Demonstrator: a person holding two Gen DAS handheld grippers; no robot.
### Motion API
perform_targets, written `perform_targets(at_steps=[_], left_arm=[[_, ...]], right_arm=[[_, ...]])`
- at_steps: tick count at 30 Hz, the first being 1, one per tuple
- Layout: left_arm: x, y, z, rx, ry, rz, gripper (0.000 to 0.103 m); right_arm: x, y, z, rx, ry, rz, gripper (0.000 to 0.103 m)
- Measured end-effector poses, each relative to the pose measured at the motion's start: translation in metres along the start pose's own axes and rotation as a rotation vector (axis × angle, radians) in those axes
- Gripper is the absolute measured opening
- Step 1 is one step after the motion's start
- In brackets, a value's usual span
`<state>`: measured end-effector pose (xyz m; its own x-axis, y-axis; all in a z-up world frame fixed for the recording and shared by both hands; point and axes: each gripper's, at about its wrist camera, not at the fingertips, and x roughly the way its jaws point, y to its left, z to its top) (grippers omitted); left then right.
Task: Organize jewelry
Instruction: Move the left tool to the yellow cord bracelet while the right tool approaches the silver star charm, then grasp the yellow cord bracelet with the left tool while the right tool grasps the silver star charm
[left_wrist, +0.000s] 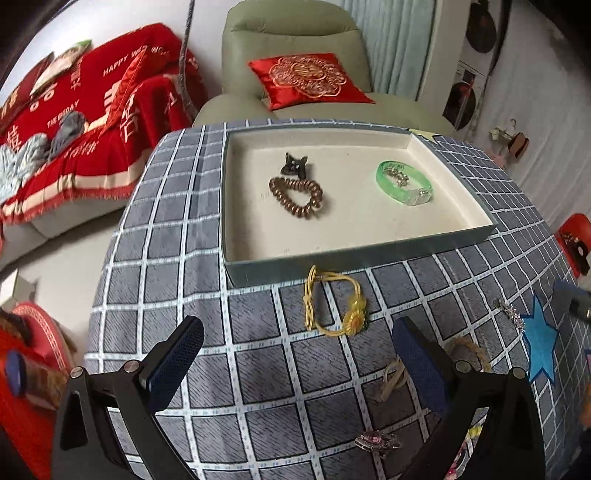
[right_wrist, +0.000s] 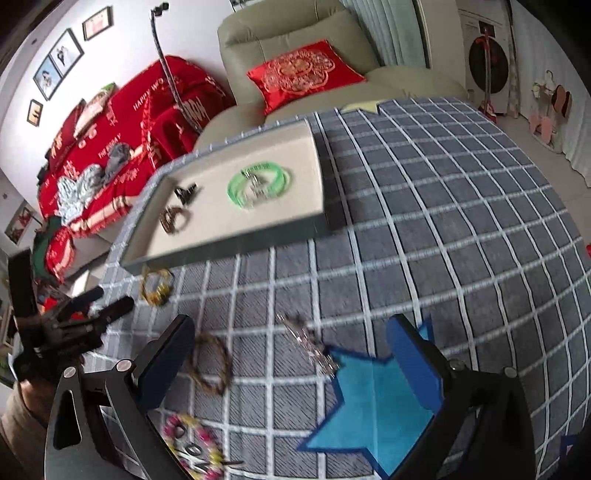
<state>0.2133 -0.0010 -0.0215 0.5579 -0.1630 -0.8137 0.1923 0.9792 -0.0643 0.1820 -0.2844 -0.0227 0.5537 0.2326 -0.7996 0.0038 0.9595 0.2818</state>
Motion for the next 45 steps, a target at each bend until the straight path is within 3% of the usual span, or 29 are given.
perform_targets(at_steps=[13,23,26,32,37,39,41,43,45], left_arm=[[0.02,0.005,-0.003,-0.064,0.027,0.02,0.103],[0.028,-0.013,-0.003,-0.008,0.036,0.015,0.103],[0.034,-0.018,-0.002,0.017,0.054,0.02,0.092],[0.035,-0.022,-0.002,0.045,0.042,0.031,0.085],[0.032,-0.028,-0.002,0.069,0.025,0.02,0.063],[0.032,-0.032,-0.003,0.087,0.018,0.013,0.044],[0.031,-0.036,-0.003,0.101,0.016,0.006,0.03],[0.03,-0.039,-0.003,0.107,0.016,0.007,0.03],[0.029,-0.04,-0.004,0.103,0.015,0.002,0.03]], right_arm=[[0.018,-0.012,-0.011,-0.045,0.053,-0.084,0.103],[0.035,0.002,-0.011,-0.141,0.067,-0.135,0.101],[0.042,0.01,-0.011,-0.186,0.081,-0.151,0.089],[0.047,0.025,-0.013,-0.276,0.073,-0.177,0.074],[0.046,0.029,-0.013,-0.298,0.082,-0.165,0.063],[0.046,0.032,-0.013,-0.304,0.087,-0.16,0.059],[0.046,0.035,-0.013,-0.304,0.085,-0.162,0.047],[0.046,0.037,-0.013,-0.298,0.087,-0.163,0.026],[0.046,0.04,-0.013,-0.293,0.087,-0.166,0.017]])
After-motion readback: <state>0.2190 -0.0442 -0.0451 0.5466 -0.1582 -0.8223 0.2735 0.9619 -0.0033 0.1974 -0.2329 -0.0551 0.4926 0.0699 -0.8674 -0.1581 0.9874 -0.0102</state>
